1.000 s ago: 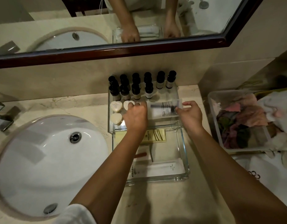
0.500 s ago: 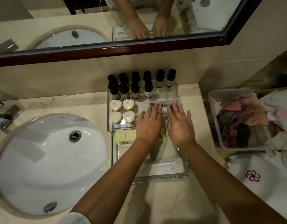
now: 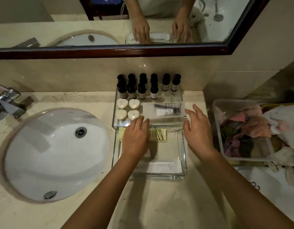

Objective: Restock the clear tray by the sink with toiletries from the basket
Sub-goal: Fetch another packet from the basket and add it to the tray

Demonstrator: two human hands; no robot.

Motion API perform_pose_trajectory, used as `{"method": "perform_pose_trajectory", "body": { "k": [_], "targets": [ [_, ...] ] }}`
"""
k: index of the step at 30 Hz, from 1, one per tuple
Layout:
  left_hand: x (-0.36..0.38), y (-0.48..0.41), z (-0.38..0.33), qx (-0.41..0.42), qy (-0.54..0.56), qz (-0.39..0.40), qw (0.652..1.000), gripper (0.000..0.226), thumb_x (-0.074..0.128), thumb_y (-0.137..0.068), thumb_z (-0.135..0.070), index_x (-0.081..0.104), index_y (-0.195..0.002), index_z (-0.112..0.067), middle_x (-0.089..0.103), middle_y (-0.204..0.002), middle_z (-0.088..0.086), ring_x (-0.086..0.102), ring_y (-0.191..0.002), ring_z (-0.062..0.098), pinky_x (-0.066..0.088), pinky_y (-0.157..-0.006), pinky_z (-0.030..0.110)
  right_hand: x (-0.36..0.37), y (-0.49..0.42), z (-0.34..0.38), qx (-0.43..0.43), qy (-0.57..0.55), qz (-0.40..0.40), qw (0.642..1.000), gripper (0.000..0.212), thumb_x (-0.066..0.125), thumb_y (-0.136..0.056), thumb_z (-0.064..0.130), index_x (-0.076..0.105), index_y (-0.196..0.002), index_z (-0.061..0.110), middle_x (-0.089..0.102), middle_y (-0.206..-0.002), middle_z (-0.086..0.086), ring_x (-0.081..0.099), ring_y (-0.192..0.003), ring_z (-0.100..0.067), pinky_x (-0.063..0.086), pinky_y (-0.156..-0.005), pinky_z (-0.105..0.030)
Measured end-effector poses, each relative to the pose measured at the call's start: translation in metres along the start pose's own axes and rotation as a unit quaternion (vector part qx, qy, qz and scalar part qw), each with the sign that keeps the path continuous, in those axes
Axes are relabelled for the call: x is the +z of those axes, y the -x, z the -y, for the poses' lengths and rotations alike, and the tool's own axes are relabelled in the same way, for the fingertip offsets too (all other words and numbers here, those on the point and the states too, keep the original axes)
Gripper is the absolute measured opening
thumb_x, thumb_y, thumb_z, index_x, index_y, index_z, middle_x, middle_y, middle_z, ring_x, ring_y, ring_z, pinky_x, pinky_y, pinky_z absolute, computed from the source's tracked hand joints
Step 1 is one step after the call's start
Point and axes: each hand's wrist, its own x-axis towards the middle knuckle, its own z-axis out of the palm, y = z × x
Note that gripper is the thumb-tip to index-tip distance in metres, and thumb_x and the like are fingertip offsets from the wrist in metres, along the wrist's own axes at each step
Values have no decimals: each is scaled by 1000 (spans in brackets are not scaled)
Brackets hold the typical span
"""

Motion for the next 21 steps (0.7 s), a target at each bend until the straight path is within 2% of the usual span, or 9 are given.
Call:
{"method": "perform_pose_trajectory", "body": {
  "k": [2,3,5,8,11,13,15,18,21],
  "targets": [
    [7,20,10,-18,21,-31,999,68,79,-57,-7,58,-121,-2,61,-120,19,59,-108,35,52,-83,39,-5,8,-2,-39,-12,14,999,27,47,-95,12,61,-117,6,62,-120,-14,57,-110,-31,43,-97,-41],
    [11,33,17,-36,29,-39,998,62,79,-53,-5,63,-112,-1,66,-108,18,63,-97,36,55,-73,38,-6,14,-1,-65,-14,32,997,23,49,-94,10,64,-111,5,67,-107,-15,61,-98,-32,47,-87,-39],
    [16,61,30,-88,39,-26,995,47,73,-61,-3,64,-108,-2,66,-101,15,63,-91,37,52,-64,37,-5,28,4,-102,-2,83,991,21,51,-93,11,66,-106,6,70,-97,-14,64,-87,-31,48,-76,-35],
    [13,103,56,-181,26,-1,983,32,55,-75,-5,63,-106,-6,63,-101,12,60,-92,36,45,-60,37,4,49,19,-125,26,171,977,22,50,-93,15,66,-107,8,70,-98,-14,64,-86,-31,48,-71,-35],
    [-3,151,81,-267,-40,66,960,22,43,-87,-10,54,-106,-12,56,-106,4,54,-100,26,33,-64,31,17,64,50,-158,34,234,959,22,49,-93,17,67,-103,11,71,-99,-10,64,-86,-29,47,-68,-34],
    [-13,185,99,-314,-48,57,947,15,50,-87,-15,55,-101,-13,57,-102,3,55,-95,24,31,-61,29,24,73,80,-203,52,274,939,22,48,-94,19,68,-102,14,71,-90,-1,63,-79,-25,48,-65,-33],
    [-23,228,117,-365,-66,22,928,19,63,-80,-18,59,-97,-13,61,-95,4,60,-86,24,33,-55,28,33,89,119,-264,78,299,914,21,47,-94,20,67,-99,15,70,-86,0,63,-78,-25,47,-64,-33],
    [-32,295,134,-448,-29,22,893,28,45,-90,-18,50,-118,-15,56,-115,4,55,-106,25,41,-68,30,41,122,181,-340,59,312,885,18,52,-91,22,67,-100,17,72,-91,-3,65,-85,-25,49,-71,-34],
    [-36,382,146,-531,4,-14,847,24,42,-92,-18,49,-115,-15,53,-118,5,54,-111,26,46,-79,34,53,179,243,-408,55,337,847,21,53,-92,26,64,-108,20,70,-95,4,64,-87,-18,47,-75,-29]
  ]
}}
